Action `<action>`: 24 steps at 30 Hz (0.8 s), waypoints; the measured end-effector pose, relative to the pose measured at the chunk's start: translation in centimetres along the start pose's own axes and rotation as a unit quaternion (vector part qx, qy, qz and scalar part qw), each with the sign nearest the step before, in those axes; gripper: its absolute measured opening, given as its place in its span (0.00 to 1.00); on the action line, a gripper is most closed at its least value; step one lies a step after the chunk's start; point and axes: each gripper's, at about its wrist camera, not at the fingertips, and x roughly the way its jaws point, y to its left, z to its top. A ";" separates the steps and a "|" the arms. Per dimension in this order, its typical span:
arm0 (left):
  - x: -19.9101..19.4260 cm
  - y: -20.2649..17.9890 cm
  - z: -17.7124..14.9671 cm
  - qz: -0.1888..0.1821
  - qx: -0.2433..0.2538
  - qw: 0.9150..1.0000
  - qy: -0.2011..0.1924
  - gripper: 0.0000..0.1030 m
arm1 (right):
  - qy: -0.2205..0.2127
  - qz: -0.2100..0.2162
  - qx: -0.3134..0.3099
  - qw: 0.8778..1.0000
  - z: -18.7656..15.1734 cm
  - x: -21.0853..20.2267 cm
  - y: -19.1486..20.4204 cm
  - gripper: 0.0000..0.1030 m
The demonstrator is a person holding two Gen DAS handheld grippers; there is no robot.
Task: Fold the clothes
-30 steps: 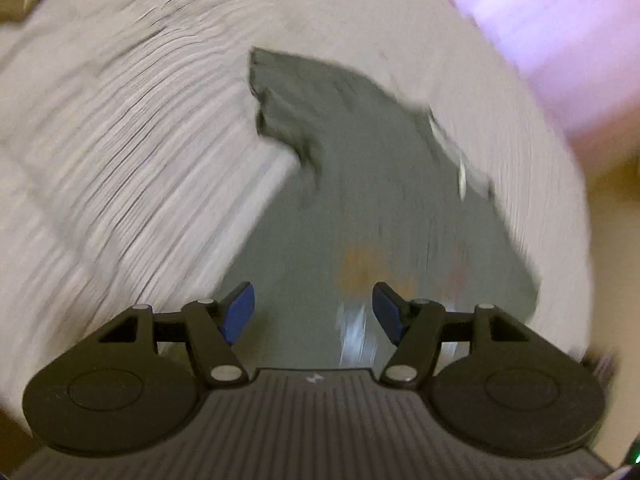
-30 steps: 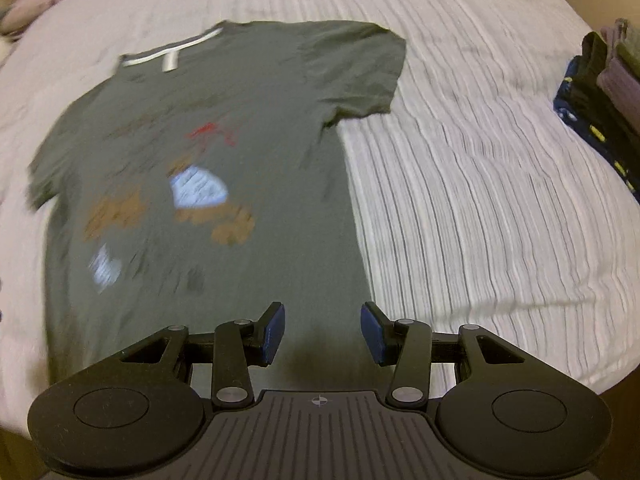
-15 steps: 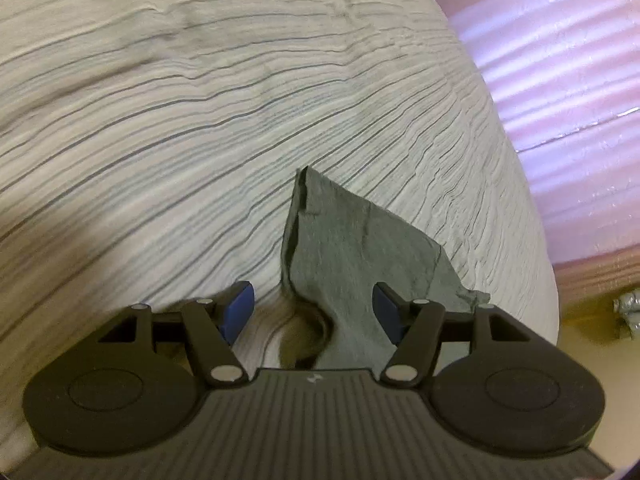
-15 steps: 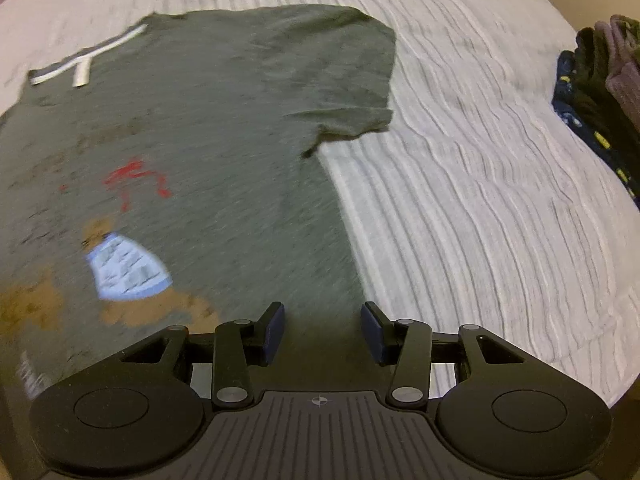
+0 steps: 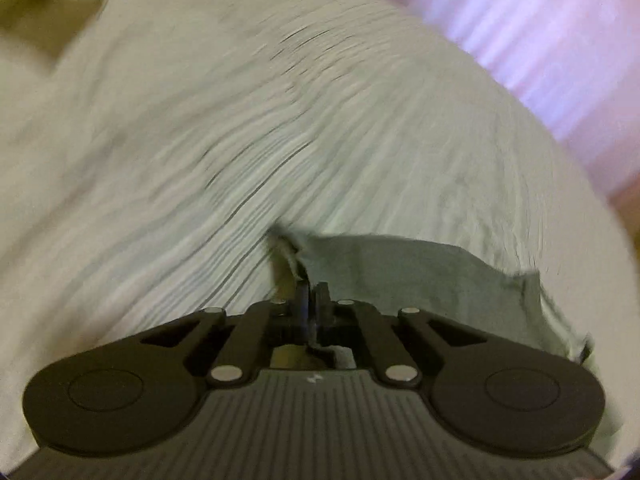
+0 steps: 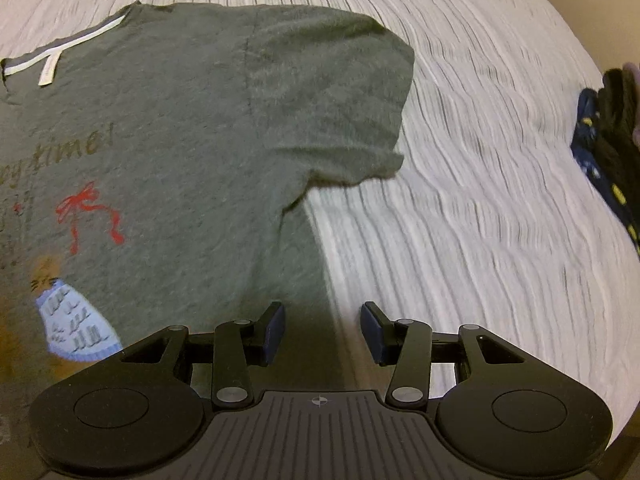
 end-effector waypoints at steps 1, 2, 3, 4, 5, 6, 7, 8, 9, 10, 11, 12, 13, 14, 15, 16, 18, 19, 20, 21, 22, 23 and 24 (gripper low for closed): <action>-0.8 -2.0 0.0 0.003 0.043 0.999 -0.017 0.00 | 0.001 0.003 0.004 1.000 0.2 0.2 -0.3 0.45; -1.6 -4.0 -0.2 0.004 0.086 0.996 -0.031 0.00 | 0.002 0.006 0.008 1.000 0.5 0.3 -0.6 0.45; -2.1 -6.0 -0.6 0.002 0.129 0.991 -0.041 0.00 | 0.003 0.007 0.011 1.000 0.7 0.4 -0.8 0.45; -2.2 -8.1 -1.3 0.000 0.171 0.984 -0.048 0.00 | 0.003 0.008 0.014 1.000 0.9 0.5 -1.0 0.45; -2.4 -10.1 -2.0 -0.003 0.214 0.975 -0.055 0.00 | 0.002 0.009 0.014 1.000 1.1 0.6 -1.1 0.45; -2.3 -12.0 -2.9 -0.005 0.255 0.965 -0.056 0.00 | 0.002 0.009 0.013 1.000 1.3 0.7 -1.2 0.45; -1.7 -13.7 -4.2 -0.006 0.290 0.956 -0.049 0.00 | 0.002 0.009 0.013 1.000 1.5 0.8 -1.3 0.45; -0.9 -15.0 -5.4 -0.008 0.316 0.948 -0.036 0.00 | 0.003 0.011 0.013 1.000 1.5 0.9 -1.4 0.45; -0.1 -16.0 -6.5 -0.016 0.331 0.943 -0.019 0.00 | 0.003 0.013 0.014 1.000 1.6 0.9 -1.5 0.45; 0.9 -16.7 -7.6 -0.024 0.340 0.940 -0.001 0.01 | 0.003 0.014 0.015 1.000 1.6 1.0 -1.6 0.45; 1.8 -17.2 -8.6 -0.029 0.346 0.938 0.015 0.02 | 0.003 0.016 0.015 1.000 1.6 1.1 -1.6 0.45; 2.5 -17.6 -9.6 -0.030 0.353 0.935 0.026 0.04 | 0.003 0.018 0.016 1.000 1.5 1.1 -1.7 0.45; 2.8 -17.9 -10.4 -0.029 0.361 0.932 0.031 0.04 | 0.003 0.019 0.016 1.000 1.5 1.2 -1.8 0.45; 2.9 -18.2 -11.0 -0.026 0.370 0.928 0.029 0.04 | 0.002 0.021 0.016 1.000 1.4 1.2 -1.8 0.45; 2.5 -18.2 -11.2 -0.026 0.377 0.926 0.025 0.05 | 0.001 0.021 0.016 1.000 1.4 1.1 -1.8 0.45; 2.0 -18.0 -11.1 -0.034 0.378 0.925 0.027 0.12 | 0.000 0.021 0.016 1.000 1.4 1.1 -1.8 0.45; 0.1 -17.0 -10.3 -0.070 0.354 0.932 0.027 0.17 | -0.001 0.022 0.017 1.000 1.3 1.1 -1.8 0.45; -1.0 -16.4 -9.9 -0.084 0.340 0.936 0.021 0.17 | -0.002 0.022 0.017 1.000 1.2 1.1 -1.8 0.45; -2.2 -15.8 -9.5 -0.085 0.333 0.939 0.009 0.17 | -0.003 0.022 0.017 1.000 1.2 1.0 -1.8 0.45; -3.3 -15.2 -9.2 -0.077 0.334 0.940 -0.003 0.17 | -0.004 0.022 0.017 1.000 1.2 1.0 -1.8 0.45; -4.4 -14.6 -8.8 -0.070 0.334 0.940 -0.016 0.17 | -0.005 0.022 0.017 1.000 1.1 1.0 -1.8 0.45; -5.4 -14.0 -8.5 -0.061 0.334 0.940 -0.029 0.20 | -0.005 0.022 0.017 1.000 1.1 1.0 -1.8 0.45; -6.3 -13.4 -8.3 -0.049 0.334 0.940 -0.041 0.22 | -0.006 0.022 0.017 1.000 1.1 1.0 -1.8 0.45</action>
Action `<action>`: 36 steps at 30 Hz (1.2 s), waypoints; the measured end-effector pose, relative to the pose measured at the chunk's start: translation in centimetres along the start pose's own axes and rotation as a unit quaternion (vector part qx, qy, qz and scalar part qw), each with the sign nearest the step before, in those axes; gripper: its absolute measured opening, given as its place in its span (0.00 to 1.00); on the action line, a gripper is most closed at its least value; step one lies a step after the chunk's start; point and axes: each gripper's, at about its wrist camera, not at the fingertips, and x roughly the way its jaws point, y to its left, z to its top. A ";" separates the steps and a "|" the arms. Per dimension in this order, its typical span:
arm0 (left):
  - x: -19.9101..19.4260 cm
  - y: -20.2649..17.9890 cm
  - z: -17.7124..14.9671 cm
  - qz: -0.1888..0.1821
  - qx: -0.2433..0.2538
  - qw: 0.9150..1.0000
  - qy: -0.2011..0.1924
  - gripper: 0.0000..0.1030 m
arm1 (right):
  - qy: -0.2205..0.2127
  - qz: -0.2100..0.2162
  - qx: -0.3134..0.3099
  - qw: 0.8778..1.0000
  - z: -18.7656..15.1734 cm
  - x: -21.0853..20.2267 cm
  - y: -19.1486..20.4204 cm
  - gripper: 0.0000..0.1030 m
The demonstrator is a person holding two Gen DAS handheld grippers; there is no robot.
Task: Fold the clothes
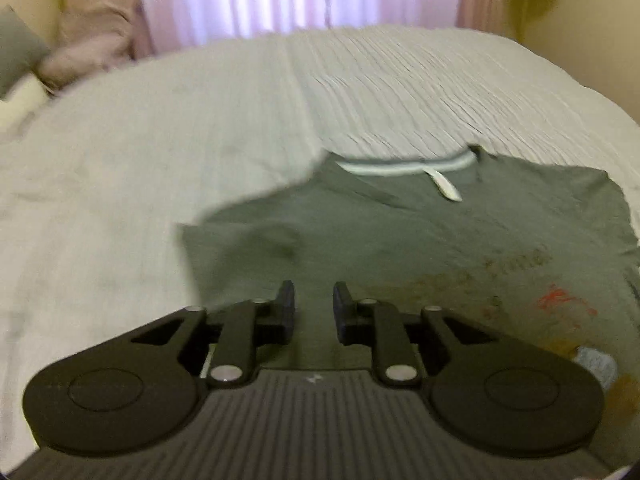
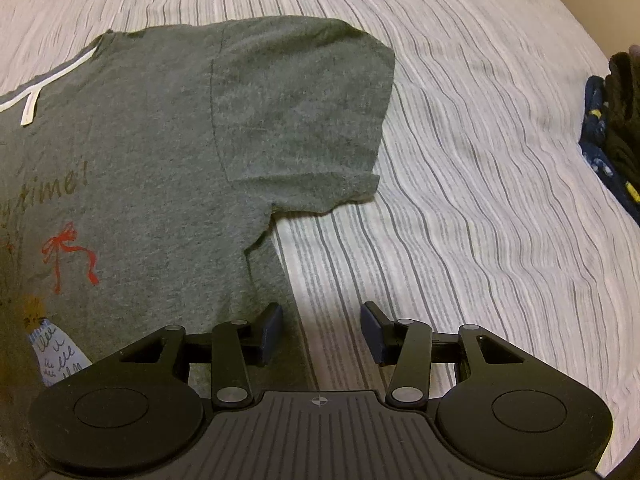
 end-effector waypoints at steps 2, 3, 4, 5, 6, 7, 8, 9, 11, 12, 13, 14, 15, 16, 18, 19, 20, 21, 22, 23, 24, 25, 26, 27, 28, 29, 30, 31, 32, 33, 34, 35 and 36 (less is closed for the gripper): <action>-0.7 1.1 -0.5 0.020 0.000 1.000 -0.006 0.30 | -0.002 0.000 0.000 1.000 -0.1 0.0 0.0 0.45; -0.3 1.4 -0.8 0.021 0.003 1.000 -0.003 0.30 | -0.003 0.000 0.000 1.000 -0.1 -0.1 0.0 0.45; 0.1 1.7 -1.1 0.023 0.006 1.000 0.000 0.30 | -0.003 0.000 0.000 1.000 -0.1 -0.1 0.0 0.45; 0.5 2.1 -1.5 0.024 0.009 1.000 0.002 0.30 | -0.004 0.000 0.000 1.000 -0.2 -0.1 0.0 0.45; 0.9 2.4 -1.8 0.026 0.012 1.000 0.005 0.30 | -0.005 0.000 0.000 1.000 -0.2 -0.1 0.0 0.45; 1.3 2.5 -2.1 0.021 0.017 1.000 0.005 0.28 | -0.006 -0.001 -0.002 1.000 -0.3 -0.1 0.1 0.45; 1.7 2.4 -2.3 0.005 0.024 1.000 0.001 0.21 | -0.006 -0.002 -0.004 1.000 -0.3 -0.1 0.2 0.45; 2.1 2.2 -2.4 -0.011 0.037 0.999 -0.001 0.15 | -0.006 -0.003 -0.008 1.000 -0.3 -0.1 0.3 0.45; 2.6 1.1 -3.1 -0.029 0.096 0.995 0.017 0.03 | -0.007 -0.005 -0.012 1.000 -0.4 0.0 0.4 0.45; 2.7 0.5 -3.7 -0.036 0.131 0.990 0.030 0.03 | -0.007 -0.005 -0.013 1.000 -0.4 -0.1 0.5 0.45; 2.8 -0.1 -4.6 -0.042 0.161 0.985 0.044 0.03 | -0.008 -0.006 -0.013 1.000 -0.5 -0.1 0.5 0.45; 3.2 -0.6 -5.4 -0.045 0.183 0.980 0.056 0.03 | -0.008 -0.007 -0.013 1.000 -0.5 0.0 0.6 0.45; 3.5 -1.0 -6.2 -0.045 0.196 0.978 0.063 0.03 | -0.009 -0.008 -0.014 1.000 -0.5 0.1 0.6 0.45; 3.7 -1.3 -6.8 -0.042 0.204 0.976 0.063 0.04 | -0.009 -0.009 -0.014 1.000 -0.5 0.1 0.7 0.45; 4.2 -1.5 -7.1 -0.042 0.196 0.978 0.066 0.03 | -0.010 -0.012 -0.016 1.000 -0.5 0.2 0.8 0.45; 4.4 -1.5 -6.9 -0.043 0.186 0.979 0.070 0.04 | -0.010 -0.013 -0.017 1.000 -0.6 0.3 0.8 0.45; 4.6 -1.5 -6.4 -0.044 0.174 0.981 0.075 0.08 | -0.011 -0.014 -0.019 1.000 -0.6 0.3 0.9 0.45; 4.4 -1.3 -6.0 -0.049 0.162 0.982 0.079 0.10 | -0.011 -0.013 -0.020 1.000 -0.6 0.3 0.8 0.45; 3.8 -1.1 -5.6 -0.059 0.150 0.984 0.081 0.16 | -0.011 -0.012 -0.022 1.000 -0.6 0.2 0.8 0.45; 3.2 -0.8 -5.1 -0.069 0.138 0.985 0.084 0.19 | -0.011 -0.010 -0.024 1.000 -0.7 0.2 0.7 0.45; 2.4 -0.5 -4.6 -0.079 0.123 0.986 0.081 0.19 | -0.011 -0.008 -0.024 1.000 -0.7 0.1 0.6 0.45; 1.4 -0.1 -4.1 -0.089 0.106 0.988 0.072 0.19 | -0.012 -0.005 -0.022 1.000 -0.8 0.0 0.4 0.45; 0.3 0.3 -3.5 -0.100 0.089 0.989 0.063 0.19 | -0.014 -0.001 -0.019 1.000 -0.8 0.0 0.2 0.45; -0.5 0.7 -3.1 -0.106 0.070 0.991 0.051 0.19 | -0.016 0.002 -0.015 1.000 -0.9 -0.1 0.0 0.45; -0.7 1.0 -2.7 -0.101 0.049 0.993 0.036 0.19 | -0.018 0.005 -0.010 1.000 -0.9 -0.1 -0.2 0.45; -0.6 1.4 -2.4 -0.090 0.027 0.995 0.021 0.19 | -0.022 0.009 -0.004 1.000 -1.0 -0.2 -0.4 0.45; -0.1 1.7 -2.3 -0.075 0.006 0.997 0.015 0.19 | -0.026 0.011 0.002 1.000 -1.0 -0.3 -0.5 0.45; 0.9 2.0 -2.4 -0.056 -0.016 0.998 0.018 0.19 | -0.031 0.014 0.008 0.999 -1.1 -0.3 -0.7 0.45; 2.2 2.1 -2.6 -0.044 -0.032 0.998 0.032 0.17 | -0.036 0.018 0.016 0.999 -1.2 -0.5 -0.9 0.45; 4.0 2.1 -3.0 -0.038 -0.044 0.997 0.056 0.17 | -0.044 0.024 0.027 0.998 -1.3 -0.6 -1.3 0.45; 5.5 1.9 -3.5 -0.030 -0.049 0.995 0.085 0.16 | -0.053 0.031 0.040 0.997 -1.4 -0.8 -1.7 0.45; 6.2 1.5 -3.8 -0.021 -0.046 0.994 0.102 0.16 | -0.060 0.041 0.055 0.996 -1.5 -1.1 -2.4 0.45; 5.8 1.0 -3.6 -0.016 -0.042 0.994 0.098 0.15 | -0.067 0.051 0.071 0.994 -1.5 -1.3 -3.1 0.45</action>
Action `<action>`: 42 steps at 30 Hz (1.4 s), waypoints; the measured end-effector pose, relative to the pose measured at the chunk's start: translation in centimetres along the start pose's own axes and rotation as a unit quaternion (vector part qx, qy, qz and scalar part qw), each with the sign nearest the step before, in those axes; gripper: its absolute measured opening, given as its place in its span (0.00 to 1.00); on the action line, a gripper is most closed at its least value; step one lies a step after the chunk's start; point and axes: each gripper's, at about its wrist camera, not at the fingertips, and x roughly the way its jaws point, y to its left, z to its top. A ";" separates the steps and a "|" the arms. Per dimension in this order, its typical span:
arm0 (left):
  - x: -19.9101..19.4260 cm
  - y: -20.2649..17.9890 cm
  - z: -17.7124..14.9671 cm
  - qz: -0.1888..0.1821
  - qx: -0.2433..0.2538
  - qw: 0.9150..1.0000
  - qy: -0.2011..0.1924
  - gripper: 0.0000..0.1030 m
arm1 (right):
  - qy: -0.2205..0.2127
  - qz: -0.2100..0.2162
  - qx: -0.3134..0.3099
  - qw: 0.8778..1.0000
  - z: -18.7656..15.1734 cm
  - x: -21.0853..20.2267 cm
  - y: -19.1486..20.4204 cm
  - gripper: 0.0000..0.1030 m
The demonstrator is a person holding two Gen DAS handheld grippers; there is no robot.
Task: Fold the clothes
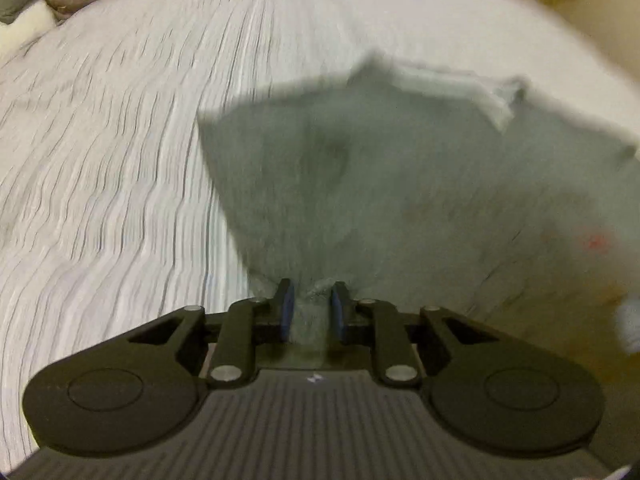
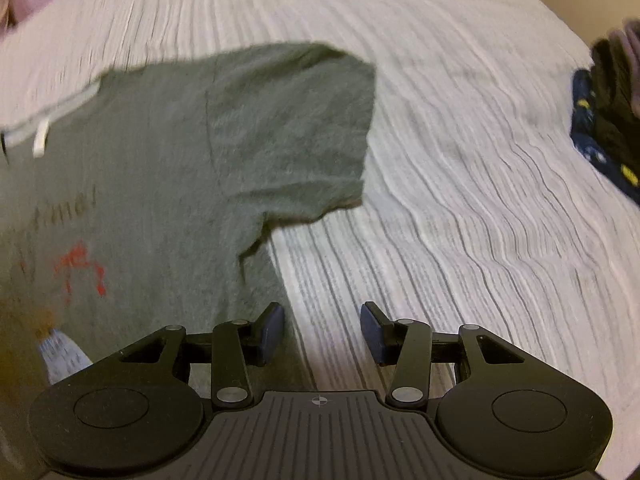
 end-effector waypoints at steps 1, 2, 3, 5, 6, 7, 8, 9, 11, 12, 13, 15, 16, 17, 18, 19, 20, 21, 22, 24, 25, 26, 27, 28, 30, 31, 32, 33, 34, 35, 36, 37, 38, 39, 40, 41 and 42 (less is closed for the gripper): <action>-0.3 -0.5 0.0 0.005 0.003 1.000 -0.004 0.16 | -0.013 0.015 0.022 1.000 0.2 -0.5 -1.0 0.45; -0.9 -0.8 0.2 0.007 0.000 1.000 -0.011 0.16 | -0.033 0.034 0.052 0.997 0.4 -1.0 -2.3 0.45; -1.8 -0.9 0.6 0.006 -0.011 1.000 -0.021 0.16 | -0.049 0.057 0.085 0.994 0.6 -1.3 -3.7 0.45; -3.3 -0.9 1.3 -0.006 -0.044 0.998 -0.032 0.16 | -0.066 0.105 0.153 0.980 0.8 -1.0 -6.2 0.45; -3.8 -0.9 1.6 -0.015 -0.062 0.997 -0.035 0.16 | -0.066 0.129 0.190 0.971 0.9 -0.4 -7.4 0.45; -4.0 -0.9 2.0 -0.026 -0.082 0.996 -0.034 0.16 | -0.063 0.157 0.233 0.958 0.9 0.4 -8.6 0.45; -4.1 -0.9 2.3 -0.037 -0.101 0.994 -0.033 0.16 | -0.058 0.187 0.279 0.940 0.7 1.5 -9.6 0.45; -3.9 -0.9 2.4 -0.048 -0.118 0.991 -0.030 0.16 | -0.053 0.214 0.318 0.922 0.5 2.6 -10.2 0.45; -3.3 -1.0 2.7 -0.065 -0.147 0.987 -0.023 0.16 | -0.044 0.259 0.383 0.886 0.1 4.8 -11.1 0.45; -3.0 -1.0 2.8 -0.072 -0.160 0.984 -0.020 0.16 | -0.046 0.268 0.398 0.876 0.1 5.5 -11.2 0.45; -2.9 -1.1 2.7 -0.078 -0.171 0.982 -0.019 0.16 | -0.048 0.276 0.411 0.868 0.1 6.3 -11.3 0.44; -2.9 -1.1 2.5 -0.085 -0.189 0.978 -0.017 0.16 | -0.064 0.287 0.427 0.855 0.4 7.4 -11.4 0.44; -2.9 -1.1 2.4 -0.086 -0.196 0.977 -0.015 0.16 | -0.067 0.290 0.434 0.850 0.5 7.8 -11.4 0.44; -2.9 -1.1 2.2 -0.086 -0.202 0.976 -0.011 0.16 | -0.069 0.292 0.442 0.845 0.8 8.2 -11.5 0.44; -2.8 -1.0 2.0 -0.086 -0.208 0.974 -0.007 0.16 | -0.072 0.292 0.448 0.842 1.0 8.5 -11.5 0.33; -2.7 -0.8 1.7 -0.085 -0.214 0.973 -0.002 0.16 | -0.073 0.287 0.446 0.844 1.3 8.6 -11.4 0.11; -2.7 -0.7 1.5 -0.085 -0.220 0.972 0.001 0.16 | -0.075 0.258 0.415 0.869 2.2 8.2 -10.7 0.09; -2.7 -0.5 1.3 -0.083 -0.224 0.971 0.003 0.16 | -0.078 0.224 0.378 0.895 3.1 7.7 -9.8 0.04; -2.8 -0.3 1.0 -0.081 -0.227 0.970 0.004 0.16 | -0.081 0.189 0.339 0.918 4.0 7.2 -8.9 0.04; -3.1 0.1 0.6 -0.078 -0.231 0.970 0.003 0.16 | -0.135 0.107 0.169 0.970 5.7 4.7 -4.5 0.04; -3.3 0.3 0.5 -0.077 -0.234 0.969 0.002 0.16 | -0.176 0.074 0.064 0.980 5.7 3.4 -1.6 0.04; -3.4 0.5 0.3 -0.077 -0.237 0.969 0.003 0.16 | -0.216 0.042 -0.044 0.974 5.5 2.1 1.4 0.04; -3.4 0.7 0.1 -0.076 -0.240 0.968 0.003 0.16 | -0.248 0.022 -0.146 0.957 4.6 1.2 4.3 0.04; -3.4 0.9 -0.1 -0.075 -0.243 0.967 0.005 0.16 | -0.273 0.011 -0.243 0.931 3.1 0.7 7.0 0.04; -3.4 1.2 -0.5 -0.075 -0.250 0.965 0.008 0.16 | -0.280 0.004 -0.404 0.871 -0.3 0.9 11.5 0.05; -3.5 1.3 -0.6 -0.075 -0.254 0.964 0.008 0.16 | -0.279 -0.004 -0.447 0.850 -1.7 1.4 12.7 0.05; -3.6 1.5 -0.7 -0.076 -0.258 0.963 0.007 0.16 | -0.265 -0.015 -0.481 0.836 -3.0 2.3 13.5 0.05; -3.7 1.7 -0.9 -0.077 -0.261 0.962 0.006 0.16 | -0.249 -0.027 -0.514 0.821 -4.3 3.2 14.3 0.05; -3.7 1.9 -1.0 -0.077 -0.262 0.962 0.006 0.16 | -0.223 -0.033 -0.529 0.818 -5.0 4.2 14.6 0.05; -3.8 2.2 -1.2 -0.077 -0.263 0.962 0.007 0.16 | -0.206 -0.029 -0.524 0.826 -5.2 4.6 14.6 0.06; -3.8 2.4 -1.3 -0.078 -0.265 0.961 0.007 0.16 | -0.198 -0.018 -0.505 0.840 -4.9 4.5 14.2 0.12; -3.8 2.6 -1.5 -0.077 -0.266 0.961 0.008 0.16 | -0.193 -0.007 -0.485 0.853 -4.6 4.4 13.9 0.34; -3.8 2.8 -1.6 -0.076 -0.268 0.960 0.010 0.16 | -0.196 0.002 -0.468 0.862 -4.2 3.9 13.6 0.49; -3.7 2.9 -1.8 -0.075 -0.271 0.960 0.011 0.16 | -0.203 0.020 -0.454 0.867 -3.9 3.2 13.1 0.70; -3.7 3.1 -1.9 -0.075 -0.274 0.959 0.012 0.16 | -0.209 0.040 -0.440 0.872 -3.6 2.3 12.6 0.71; -3.7 3.2 -2.0 -0.075 -0.277 0.958 0.013 0.16 | -0.206 0.066 -0.426 0.878 -3.1 1.5 12.1 0.70; -3.8 3.2 -2.0 -0.076 -0.279 0.957 0.012 0.16 | -0.204 0.082 -0.408 0.886 -2.6 0.7 11.4 0.70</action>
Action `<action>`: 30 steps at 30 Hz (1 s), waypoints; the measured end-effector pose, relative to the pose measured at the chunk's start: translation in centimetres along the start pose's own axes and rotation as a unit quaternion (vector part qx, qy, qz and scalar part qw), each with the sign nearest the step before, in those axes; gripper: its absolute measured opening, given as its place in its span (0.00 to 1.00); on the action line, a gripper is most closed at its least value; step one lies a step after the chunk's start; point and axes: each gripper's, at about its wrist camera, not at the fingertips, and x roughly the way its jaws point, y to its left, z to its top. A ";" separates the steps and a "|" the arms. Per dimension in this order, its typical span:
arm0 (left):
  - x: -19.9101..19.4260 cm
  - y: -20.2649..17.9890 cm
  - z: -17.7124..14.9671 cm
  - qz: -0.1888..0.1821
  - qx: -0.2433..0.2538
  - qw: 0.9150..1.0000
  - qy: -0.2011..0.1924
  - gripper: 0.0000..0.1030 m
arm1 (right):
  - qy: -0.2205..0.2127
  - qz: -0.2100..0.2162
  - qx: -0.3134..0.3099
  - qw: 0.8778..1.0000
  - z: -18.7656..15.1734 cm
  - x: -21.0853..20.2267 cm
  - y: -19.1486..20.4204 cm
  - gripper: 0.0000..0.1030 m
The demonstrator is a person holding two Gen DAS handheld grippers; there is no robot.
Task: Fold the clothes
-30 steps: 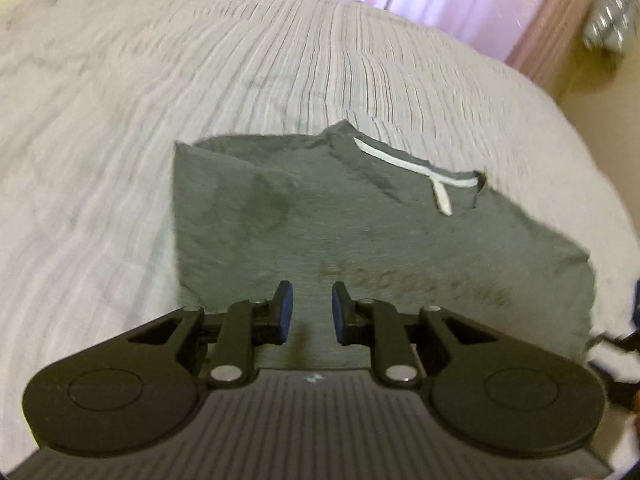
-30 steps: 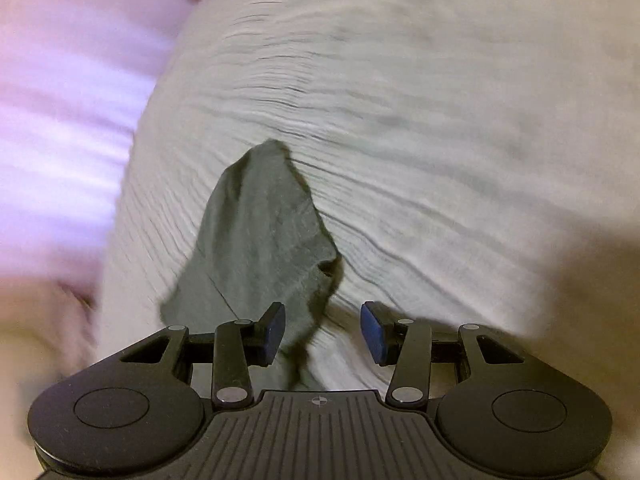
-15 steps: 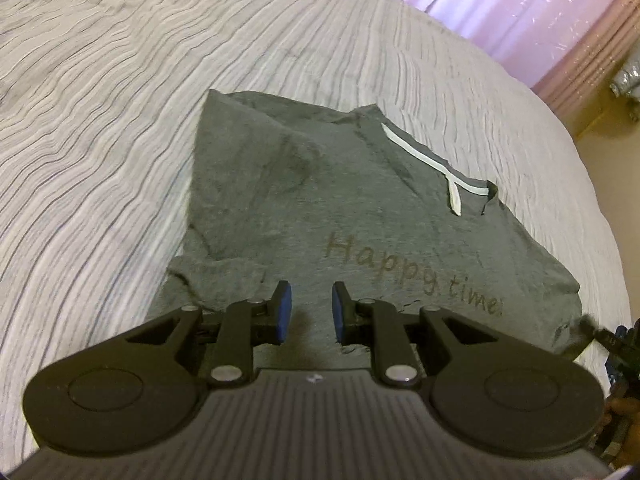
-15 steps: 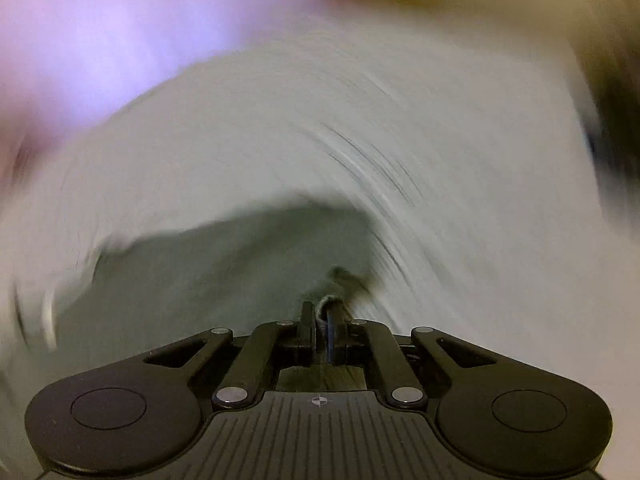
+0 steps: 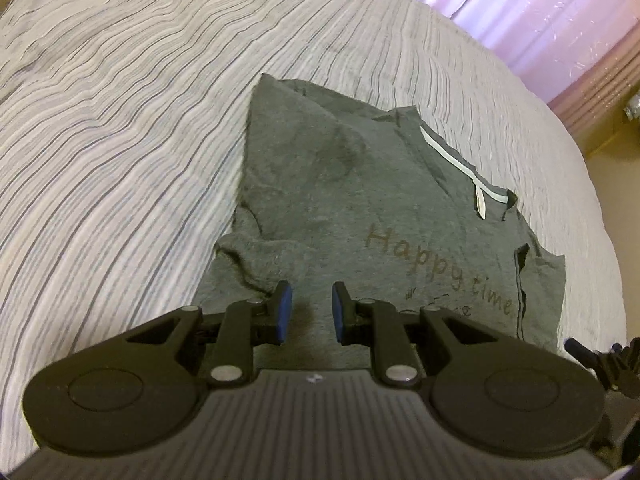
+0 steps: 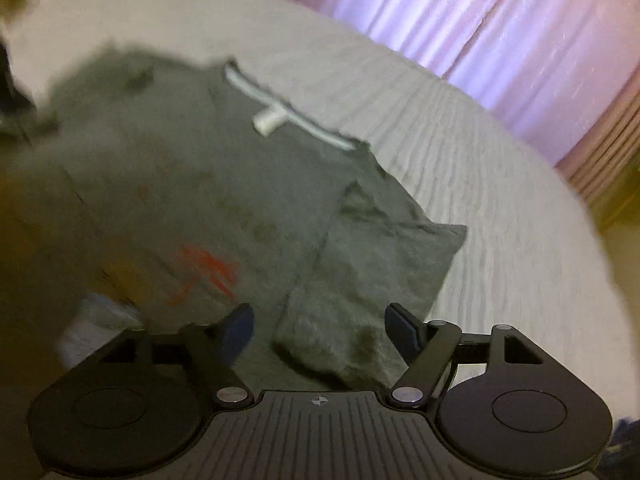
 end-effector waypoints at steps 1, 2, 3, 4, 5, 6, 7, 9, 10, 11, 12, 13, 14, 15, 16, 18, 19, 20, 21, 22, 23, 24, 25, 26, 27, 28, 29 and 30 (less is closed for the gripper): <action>-0.1 0.0 0.0 -0.002 0.000 1.000 -0.001 0.16 | -0.004 0.009 0.023 1.000 0.1 -0.7 -0.9 0.70; -0.1 -0.1 0.1 -0.003 0.003 1.000 -0.002 0.16 | -0.006 0.018 0.044 0.999 0.2 -1.3 -1.6 0.69; 0.0 -0.2 0.1 -0.003 0.007 1.000 -0.003 0.16 | -0.007 0.026 0.067 0.997 0.2 -1.8 -2.5 0.60; 0.0 -0.3 0.2 -0.003 0.012 1.000 -0.003 0.16 | -0.008 0.034 0.091 0.995 0.2 -2.3 -3.4 0.54; 0.0 -0.5 0.3 -0.003 0.016 1.000 -0.004 0.16 | -0.001 0.034 0.117 0.993 0.6 -1.7 -4.5 0.54; 0.1 -0.6 0.4 -0.003 0.019 1.000 -0.004 0.16 | 0.006 0.032 0.139 0.990 0.8 -1.3 -5.6 0.53; 0.2 -0.6 0.5 -0.003 0.019 1.000 -0.005 0.16 | 0.012 0.029 0.160 0.987 1.1 -0.8 -6.7 0.52; 0.3 -0.6 0.8 -0.002 0.019 1.000 -0.008 0.16 | 0.020 0.032 0.215 0.976 1.6 0.6 -9.6 0.52; 0.3 -0.6 1.0 -0.003 0.018 1.000 -0.010 0.16 | 0.018 0.044 0.254 0.966 1.8 1.6 -11.3 0.52; 0.3 -0.6 1.2 -0.003 0.018 1.000 -0.013 0.16 | 0.016 0.056 0.293 0.954 1.9 2.6 -13.0 0.52; 0.4 -0.6 1.5 -0.004 0.018 1.000 -0.015 0.16 | 0.019 0.080 0.340 0.937 1.9 3.9 -14.9 0.52; 0.5 -0.6 1.7 -0.005 0.018 1.000 -0.017 0.16 | 0.018 0.098 0.383 0.918 1.8 5.1 -16.4 0.52; 0.6 -0.5 2.1 -0.005 0.016 1.000 -0.020 0.16 | 0.017 0.114 0.425 0.898 1.6 6.2 -17.9 0.52; 0.7 -0.4 2.4 -0.007 0.012 1.000 -0.023 0.16 | 0.018 0.128 0.452 0.883 1.6 7.5 -18.9 0.52; 0.9 -0.3 2.8 -0.008 0.008 1.000 -0.026 0.16 | 0.020 0.141 0.477 0.867 1.6 8.8 -20.0 0.52; 1.0 -0.1 3.4 -0.009 0.002 0.999 -0.032 0.16 | 0.022 0.165 0.499 0.850 1.7 10.9 -21.1 0.39; 1.1 0.0 3.7 -0.008 0.000 0.999 -0.035 0.16 | 0.020 0.179 0.503 0.845 1.9 11.8 -21.4 0.09; 1.2 0.1 4.0 -0.008 -0.001 0.999 -0.038 0.16 | 0.023 0.185 0.504 0.843 2.0 12.6 -21.6 0.04; 1.3 0.1 4.3 -0.007 -0.001 0.999 -0.040 0.16 | 0.022 0.181 0.499 0.847 2.2 13.0 -21.7 0.01; 1.4 0.2 4.5 -0.005 0.001 0.999 -0.041 0.16 | 0.019 0.171 0.490 0.854 2.3 13.2 -21.8 0.01; 1.5 0.3 4.7 -0.004 0.003 0.999 -0.042 0.16 | 0.018 0.161 0.488 0.858 2.1 13.4 -21.8 0.01; 1.7 0.4 4.8 -0.001 0.005 0.999 -0.043 0.16 | 0.017 0.152 0.487 0.860 2.0 13.7 -21.8 0.01; 1.9 0.5 4.8 0.002 0.007 0.999 -0.043 0.16 | 0.016 0.142 0.486 0.862 1.8 14.0 -21.9 0.01; 2.1 0.6 4.9 0.005 0.009 0.999 -0.042 0.16 | 0.016 0.133 0.485 0.864 1.6 14.3 -21.6 0.01; 2.3 0.7 5.0 0.007 0.011 0.999 -0.042 0.16 | 0.013 0.126 0.481 0.867 1.4 14.1 -21.2 0.01; 2.4 0.8 5.0 0.010 0.012 0.999 -0.041 0.16 | 0.013 0.116 0.477 0.871 1.5 14.0 -20.9 0.01; 2.5 0.9 5.1 0.012 0.014 0.999 -0.040 0.16 | 0.014 0.106 0.473 0.874 1.7 13.9 -20.6 0.01; 2.5 0.9 5.2 0.013 0.020 0.999 -0.042 0.16 | 0.014 0.084 0.468 0.879 2.1 13.5 -20.2 0.01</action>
